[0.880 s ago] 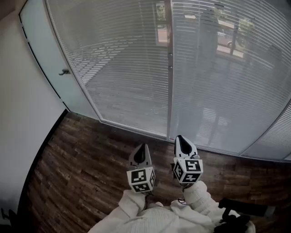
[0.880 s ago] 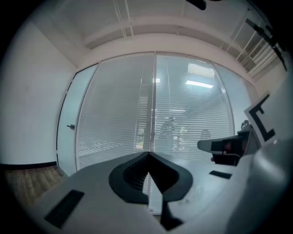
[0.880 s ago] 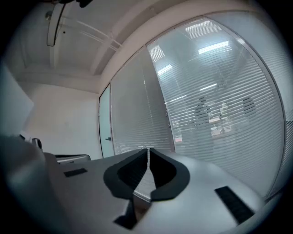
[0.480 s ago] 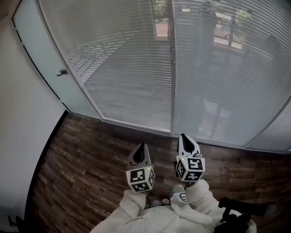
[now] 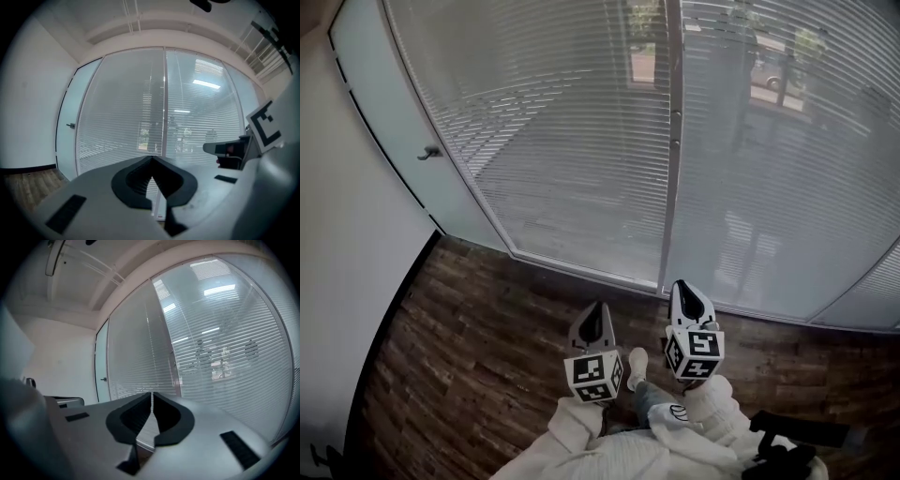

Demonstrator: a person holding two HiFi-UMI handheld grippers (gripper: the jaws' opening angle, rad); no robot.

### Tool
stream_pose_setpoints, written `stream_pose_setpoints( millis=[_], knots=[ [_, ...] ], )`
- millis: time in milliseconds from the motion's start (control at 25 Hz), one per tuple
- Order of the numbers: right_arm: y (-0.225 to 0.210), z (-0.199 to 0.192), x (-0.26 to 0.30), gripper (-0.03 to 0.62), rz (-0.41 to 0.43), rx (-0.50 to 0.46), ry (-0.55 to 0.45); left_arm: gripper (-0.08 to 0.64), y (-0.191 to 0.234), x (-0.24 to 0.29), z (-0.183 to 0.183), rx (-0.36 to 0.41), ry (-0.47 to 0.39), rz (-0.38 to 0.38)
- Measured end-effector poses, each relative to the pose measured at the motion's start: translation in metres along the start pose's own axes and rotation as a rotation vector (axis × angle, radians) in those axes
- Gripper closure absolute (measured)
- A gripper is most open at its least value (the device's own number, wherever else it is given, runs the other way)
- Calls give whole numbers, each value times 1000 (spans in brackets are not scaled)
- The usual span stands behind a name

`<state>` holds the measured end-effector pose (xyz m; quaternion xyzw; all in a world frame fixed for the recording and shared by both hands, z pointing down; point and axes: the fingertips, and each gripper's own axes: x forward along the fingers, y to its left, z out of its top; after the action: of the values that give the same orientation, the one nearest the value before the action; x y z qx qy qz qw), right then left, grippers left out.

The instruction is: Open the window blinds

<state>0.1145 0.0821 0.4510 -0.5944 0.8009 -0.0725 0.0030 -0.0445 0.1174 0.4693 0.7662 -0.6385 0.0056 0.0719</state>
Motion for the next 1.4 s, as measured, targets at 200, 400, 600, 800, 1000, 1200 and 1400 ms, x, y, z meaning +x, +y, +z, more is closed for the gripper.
stream_pose_setpoints(
  millis=[200, 400, 600, 800, 1000, 1200, 1400],
  knots=[
    [-7, -10, 69, 580, -12, 14, -3, 561, 29, 62, -7, 7, 3, -5],
    [-32, 7, 162, 580, -49, 31, -21, 561, 52, 162, 11, 13, -4, -45],
    [-62, 43, 240, 580, -107, 37, -89, 561, 63, 257, 34, 33, -42, -113],
    [-98, 96, 299, 580, -168, 20, -171, 561, 61, 338, 61, 30, -60, -167],
    [-130, 127, 342, 578, -260, 24, -204, 561, 57, 405, 82, 30, -66, -249],
    [-135, 146, 372, 490, -259, 204, -267, 561, 59, 448, 95, 51, -95, -367],
    [-157, 174, 373, 479, -221, 814, -471, 561, 67, 477, 103, 69, -96, -479]
  ],
)
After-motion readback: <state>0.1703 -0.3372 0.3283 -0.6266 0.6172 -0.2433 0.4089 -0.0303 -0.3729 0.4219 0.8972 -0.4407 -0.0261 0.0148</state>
